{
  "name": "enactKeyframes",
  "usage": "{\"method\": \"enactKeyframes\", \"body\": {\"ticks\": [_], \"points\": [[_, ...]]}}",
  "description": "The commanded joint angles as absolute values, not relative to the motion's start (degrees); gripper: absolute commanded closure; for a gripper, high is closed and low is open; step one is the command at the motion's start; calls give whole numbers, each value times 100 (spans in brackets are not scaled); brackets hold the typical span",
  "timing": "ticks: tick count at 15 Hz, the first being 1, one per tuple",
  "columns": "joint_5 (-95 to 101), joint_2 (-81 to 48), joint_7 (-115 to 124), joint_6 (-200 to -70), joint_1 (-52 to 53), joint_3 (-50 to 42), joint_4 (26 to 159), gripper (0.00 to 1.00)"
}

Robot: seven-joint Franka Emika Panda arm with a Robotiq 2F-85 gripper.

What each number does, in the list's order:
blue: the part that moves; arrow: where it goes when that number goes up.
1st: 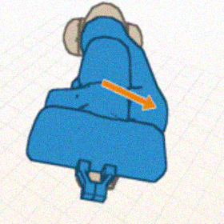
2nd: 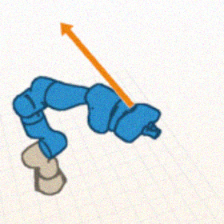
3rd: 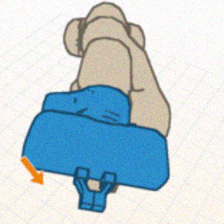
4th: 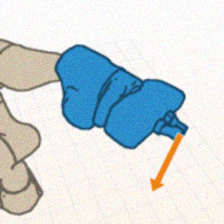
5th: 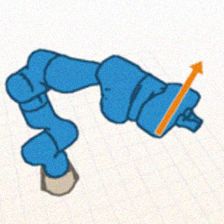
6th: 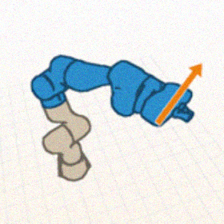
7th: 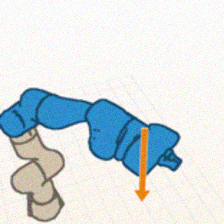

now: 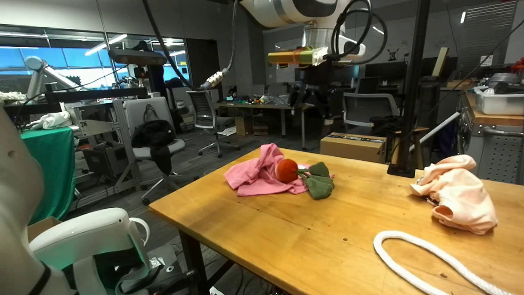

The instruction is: Separate the objects on the table.

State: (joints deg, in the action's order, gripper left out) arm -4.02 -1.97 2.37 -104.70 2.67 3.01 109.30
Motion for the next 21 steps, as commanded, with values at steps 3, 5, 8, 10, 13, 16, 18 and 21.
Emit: {"method": "enactKeyframes", "body": {"ticks": [3,5,8,10,13,16,18,21], "points": [[-531,-138,-1018,-10232,482,516,11570,0],[-491,-264,-1303,-10350,555,594,11675,0],[-365,-471,-1499,-10560,665,705,11706,0],[-255,-593,-1529,-10812,732,770,11699,0],[32,-765,-1375,-11470,832,847,11732,0],[385,-943,-1186,-12141,911,869,11755,0],[504,-1025,-1147,-12550,936,876,11792,0],[624,-1135,-1118,-13105,962,880,11873,0]]}}
